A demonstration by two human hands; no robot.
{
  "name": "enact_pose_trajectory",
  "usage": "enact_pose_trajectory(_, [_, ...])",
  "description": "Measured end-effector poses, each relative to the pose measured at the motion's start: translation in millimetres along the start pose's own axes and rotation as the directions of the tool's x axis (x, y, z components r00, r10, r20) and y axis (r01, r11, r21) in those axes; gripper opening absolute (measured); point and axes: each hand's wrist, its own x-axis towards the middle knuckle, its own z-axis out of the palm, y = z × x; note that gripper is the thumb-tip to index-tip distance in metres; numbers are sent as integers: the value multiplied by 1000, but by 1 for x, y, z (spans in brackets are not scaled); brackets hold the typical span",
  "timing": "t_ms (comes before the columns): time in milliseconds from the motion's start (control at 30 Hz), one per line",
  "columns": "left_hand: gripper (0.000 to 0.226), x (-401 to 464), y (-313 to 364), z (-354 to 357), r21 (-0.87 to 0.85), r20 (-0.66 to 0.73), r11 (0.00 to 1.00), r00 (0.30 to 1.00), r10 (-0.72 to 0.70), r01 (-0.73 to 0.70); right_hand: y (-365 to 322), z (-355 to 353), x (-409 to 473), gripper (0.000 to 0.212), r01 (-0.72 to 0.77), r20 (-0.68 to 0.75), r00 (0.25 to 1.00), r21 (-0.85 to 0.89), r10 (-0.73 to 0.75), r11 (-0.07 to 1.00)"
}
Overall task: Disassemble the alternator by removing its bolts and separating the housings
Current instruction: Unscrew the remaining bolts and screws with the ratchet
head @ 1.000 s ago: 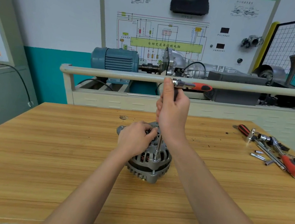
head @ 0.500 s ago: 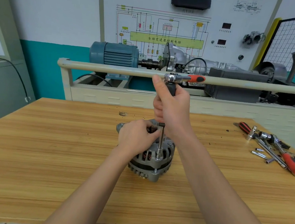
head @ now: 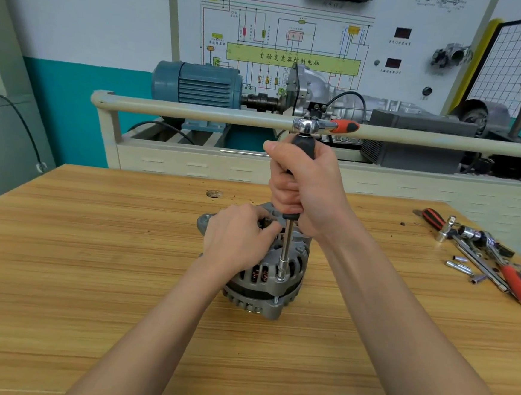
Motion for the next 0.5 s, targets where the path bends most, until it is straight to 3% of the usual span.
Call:
enact_pose_trajectory(233, [56, 0, -2, 0, -44, -21, 999, 999, 27, -27, 1, -4, 2, 49, -17, 81, 997, 35, 14, 999])
enact_pose_trajectory(333, [45, 0, 1, -5, -72, 11, 997, 999, 42, -41, 2, -5, 3, 47, -16, 116, 993, 55, 10, 998])
enact_pose_trajectory(433, [59, -1, 4, -8, -68, 7, 995, 997, 73, -72, 2, -6, 3, 46, -11, 143, 990, 62, 2, 998])
enact_pose_trajectory(500, [54, 1, 1, -7, -66, 9, 995, 997, 82, -81, 2, -5, 4, 46, -13, 159, 987, 78, 0, 997])
